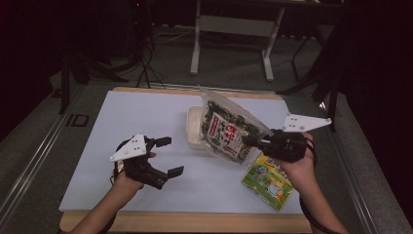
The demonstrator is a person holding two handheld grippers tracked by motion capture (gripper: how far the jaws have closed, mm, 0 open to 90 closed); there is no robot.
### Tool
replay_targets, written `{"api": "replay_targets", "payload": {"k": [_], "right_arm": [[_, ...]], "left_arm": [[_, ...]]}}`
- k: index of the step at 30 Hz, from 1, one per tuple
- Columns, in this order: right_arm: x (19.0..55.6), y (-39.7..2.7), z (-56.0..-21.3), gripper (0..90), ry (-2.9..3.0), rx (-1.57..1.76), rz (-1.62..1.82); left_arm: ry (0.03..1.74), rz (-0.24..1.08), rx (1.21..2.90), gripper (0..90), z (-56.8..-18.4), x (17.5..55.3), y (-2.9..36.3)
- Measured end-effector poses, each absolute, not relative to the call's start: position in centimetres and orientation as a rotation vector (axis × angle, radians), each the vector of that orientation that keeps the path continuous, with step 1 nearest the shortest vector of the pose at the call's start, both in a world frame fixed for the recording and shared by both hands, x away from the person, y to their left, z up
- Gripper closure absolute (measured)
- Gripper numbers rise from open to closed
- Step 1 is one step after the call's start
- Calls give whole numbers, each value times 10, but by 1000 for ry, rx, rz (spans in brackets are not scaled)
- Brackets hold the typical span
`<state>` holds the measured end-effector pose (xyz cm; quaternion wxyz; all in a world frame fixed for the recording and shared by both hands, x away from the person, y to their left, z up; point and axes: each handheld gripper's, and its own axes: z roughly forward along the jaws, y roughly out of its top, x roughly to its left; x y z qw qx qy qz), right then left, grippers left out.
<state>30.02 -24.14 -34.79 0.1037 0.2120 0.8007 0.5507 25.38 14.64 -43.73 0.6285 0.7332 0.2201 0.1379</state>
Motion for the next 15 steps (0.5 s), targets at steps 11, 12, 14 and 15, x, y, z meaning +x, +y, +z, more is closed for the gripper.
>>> {"api": "replay_targets", "payload": {"k": [11,12,14,15], "right_arm": [[335,-241,-353,770,2183,828,1603],[340,-240,-355,770,2167,855,1592],[344,-239,-358,770,2150,872,1566],[347,-239,-360,770,2147,878,1551]], "left_arm": [[580,393,1702,11,-464,235,153],[586,382,1704,11,-467,234,153],[593,370,1715,11,-473,231,153],[597,369,1716,11,-475,230,152]]}}
